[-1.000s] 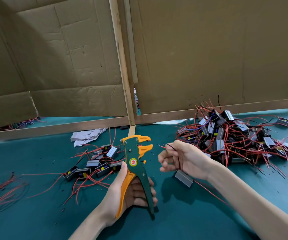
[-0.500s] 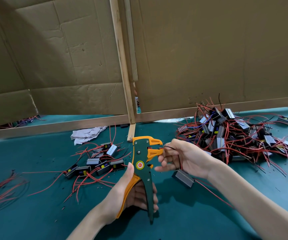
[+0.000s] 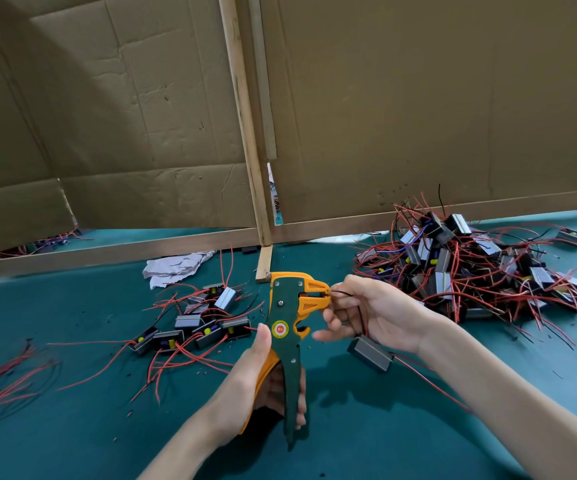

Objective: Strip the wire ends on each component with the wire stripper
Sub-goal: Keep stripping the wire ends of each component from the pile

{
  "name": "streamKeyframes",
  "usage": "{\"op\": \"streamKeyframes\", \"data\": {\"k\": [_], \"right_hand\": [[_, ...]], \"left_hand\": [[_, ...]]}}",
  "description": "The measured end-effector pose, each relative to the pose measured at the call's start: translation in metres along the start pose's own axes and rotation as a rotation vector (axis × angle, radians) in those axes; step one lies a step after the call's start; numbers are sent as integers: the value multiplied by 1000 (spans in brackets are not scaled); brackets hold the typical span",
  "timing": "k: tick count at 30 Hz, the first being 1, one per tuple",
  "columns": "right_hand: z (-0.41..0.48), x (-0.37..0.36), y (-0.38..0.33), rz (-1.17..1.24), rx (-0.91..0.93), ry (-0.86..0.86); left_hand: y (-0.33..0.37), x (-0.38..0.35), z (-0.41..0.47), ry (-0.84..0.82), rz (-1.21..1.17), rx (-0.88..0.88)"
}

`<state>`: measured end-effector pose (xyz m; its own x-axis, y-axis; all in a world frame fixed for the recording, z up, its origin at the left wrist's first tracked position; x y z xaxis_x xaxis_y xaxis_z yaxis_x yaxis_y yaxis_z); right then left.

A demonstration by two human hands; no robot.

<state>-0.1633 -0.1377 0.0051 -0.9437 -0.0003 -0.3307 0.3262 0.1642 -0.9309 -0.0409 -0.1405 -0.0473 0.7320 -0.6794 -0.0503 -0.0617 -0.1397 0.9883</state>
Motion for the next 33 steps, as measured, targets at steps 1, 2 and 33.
{"op": "streamKeyframes", "data": {"k": [1, 2, 33], "right_hand": [[0, -1, 0, 5, -1, -8], [0, -3, 0, 11, -1, -18], [1, 149, -151, -1584, 299, 1308]], "left_hand": [[-1, 2, 0, 45, 9, -9], [-3, 3, 0, 100, 11, -21], [10, 46, 8, 462, -431, -222]]}}
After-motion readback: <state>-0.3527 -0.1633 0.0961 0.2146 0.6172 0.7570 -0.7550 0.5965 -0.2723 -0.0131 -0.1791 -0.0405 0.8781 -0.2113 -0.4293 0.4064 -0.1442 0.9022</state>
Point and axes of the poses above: each hand's wrist, its own z-axis towards the middle knuckle, its own x-axis out of the back of the hand, y = z × x, the point moved 10 cm from there along z, towards the middle knuckle, and after that the axes turned 8 degrees about y, right-handed, at the moved point
